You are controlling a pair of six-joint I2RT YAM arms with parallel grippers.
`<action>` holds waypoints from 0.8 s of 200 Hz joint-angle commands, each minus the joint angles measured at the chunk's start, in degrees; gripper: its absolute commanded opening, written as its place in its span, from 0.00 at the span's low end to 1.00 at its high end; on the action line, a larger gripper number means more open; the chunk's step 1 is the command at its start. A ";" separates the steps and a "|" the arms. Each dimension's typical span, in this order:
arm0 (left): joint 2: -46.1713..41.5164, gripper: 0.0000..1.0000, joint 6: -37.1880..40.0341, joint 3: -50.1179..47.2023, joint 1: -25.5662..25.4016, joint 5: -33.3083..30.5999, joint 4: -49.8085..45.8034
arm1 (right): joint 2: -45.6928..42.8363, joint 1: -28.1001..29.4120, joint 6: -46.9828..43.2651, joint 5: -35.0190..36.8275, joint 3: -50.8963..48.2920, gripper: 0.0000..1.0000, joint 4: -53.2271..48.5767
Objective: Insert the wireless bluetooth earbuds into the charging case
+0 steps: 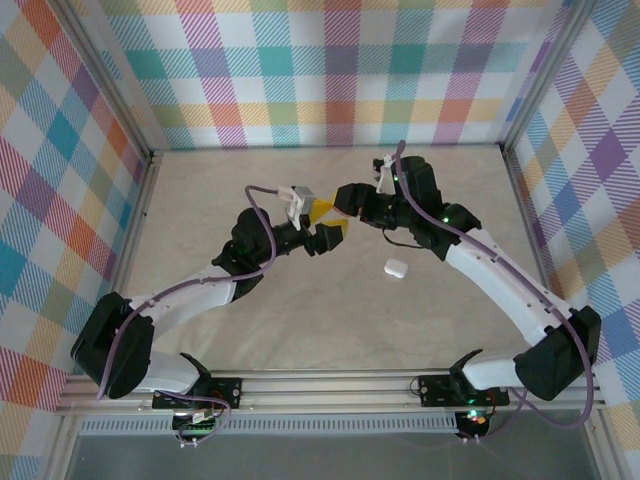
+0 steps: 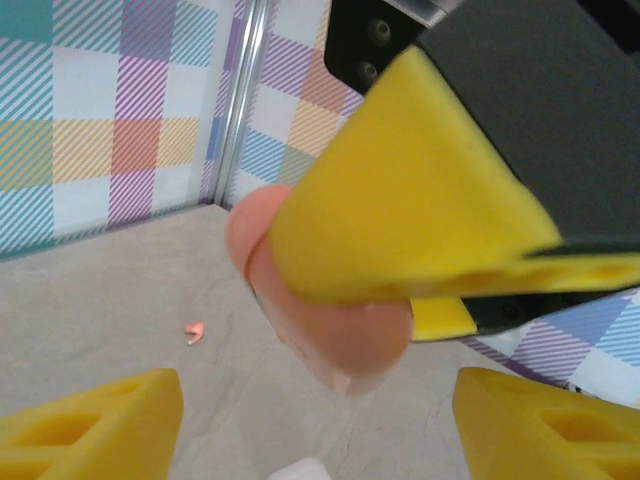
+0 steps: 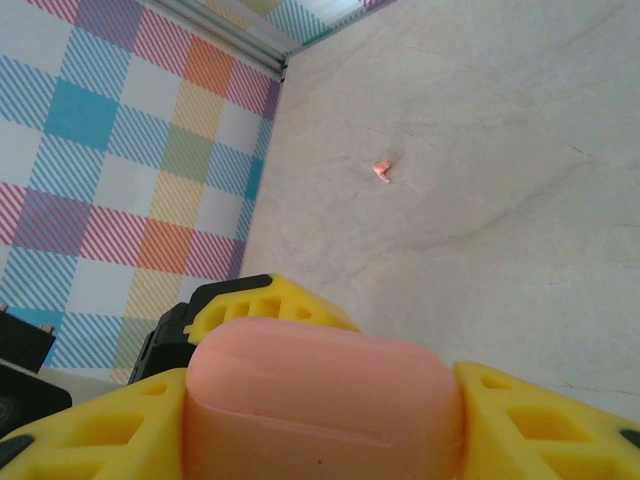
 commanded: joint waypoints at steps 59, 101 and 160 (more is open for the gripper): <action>3.39 0.53 -5.07 3.21 -1.22 -1.98 7.76 | -2.36 0.32 2.95 -0.74 -3.22 0.46 4.67; 4.10 0.30 -5.13 4.04 -1.27 -0.79 5.83 | -2.27 0.30 3.38 -0.72 -4.04 0.48 5.27; 2.31 0.21 -3.93 3.01 -1.24 -0.09 3.71 | -3.03 -2.98 5.27 -7.67 -3.22 0.69 6.94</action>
